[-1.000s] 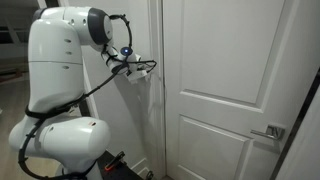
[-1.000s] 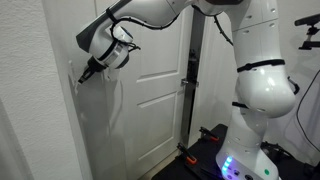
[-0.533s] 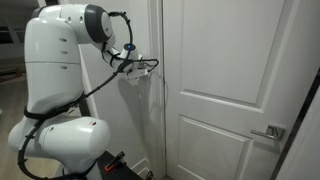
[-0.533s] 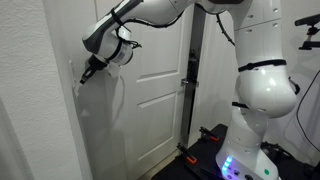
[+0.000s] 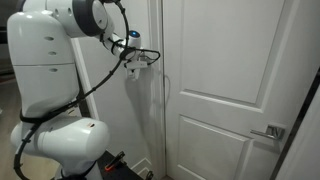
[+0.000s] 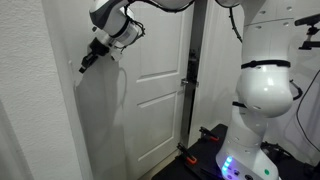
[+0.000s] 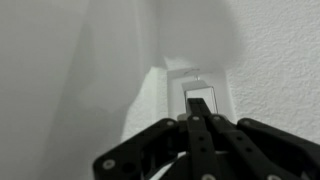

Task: Turn off the light

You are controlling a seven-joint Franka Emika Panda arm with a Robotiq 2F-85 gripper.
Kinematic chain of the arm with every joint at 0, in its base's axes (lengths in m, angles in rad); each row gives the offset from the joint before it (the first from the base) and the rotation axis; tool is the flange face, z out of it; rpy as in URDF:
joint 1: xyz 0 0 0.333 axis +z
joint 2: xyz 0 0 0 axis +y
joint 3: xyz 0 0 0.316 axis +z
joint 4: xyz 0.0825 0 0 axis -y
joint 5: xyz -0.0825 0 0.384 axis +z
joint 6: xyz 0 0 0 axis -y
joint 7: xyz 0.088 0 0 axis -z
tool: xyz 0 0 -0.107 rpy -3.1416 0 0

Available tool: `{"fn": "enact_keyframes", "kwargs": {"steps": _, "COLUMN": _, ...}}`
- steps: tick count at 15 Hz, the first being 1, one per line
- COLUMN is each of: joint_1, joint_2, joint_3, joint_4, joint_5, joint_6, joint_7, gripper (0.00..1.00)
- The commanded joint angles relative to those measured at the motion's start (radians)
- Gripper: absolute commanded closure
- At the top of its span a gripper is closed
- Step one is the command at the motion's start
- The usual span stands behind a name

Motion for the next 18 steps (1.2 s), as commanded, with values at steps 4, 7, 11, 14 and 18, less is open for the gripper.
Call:
{"fn": "enact_keyframes", "kwargs": {"steps": 4, "joint_1": -0.145, "joint_2": -0.016, "joint_3": 0.156, "joint_4": 0.027, "joint_5": -0.001, "joint_6": -0.052, "joint_7": 0.029, "gripper": 1.0}}
{"fn": "enact_keyframes", "kwargs": {"steps": 7, "joint_1": -0.157, "joint_2": 0.009, "joint_3": 0.186, "joint_4": 0.038, "joint_5": -0.003, "joint_6": -0.062, "joint_7": 0.029, "gripper": 1.0}}
{"fn": "enact_keyframes", "kwargs": {"steps": 11, "joint_1": -0.16, "joint_2": 0.049, "joint_3": 0.209, "joint_4": 0.048, "joint_5": -0.017, "joint_6": -0.042, "joint_7": 0.027, "gripper": 1.0}}
{"fn": "enact_keyframes", "kwargs": {"steps": 14, "joint_1": -0.162, "joint_2": 0.075, "joint_3": 0.212, "joint_4": 0.054, "joint_5": -0.039, "joint_6": -0.031, "joint_7": 0.038, "gripper": 1.0}}
{"fn": "enact_keyframes", "kwargs": {"steps": 18, "joint_1": -0.167, "joint_2": 0.105, "joint_3": 0.22, "joint_4": 0.064, "joint_5": -0.072, "joint_6": -0.017, "joint_7": 0.045, "gripper": 1.0}}
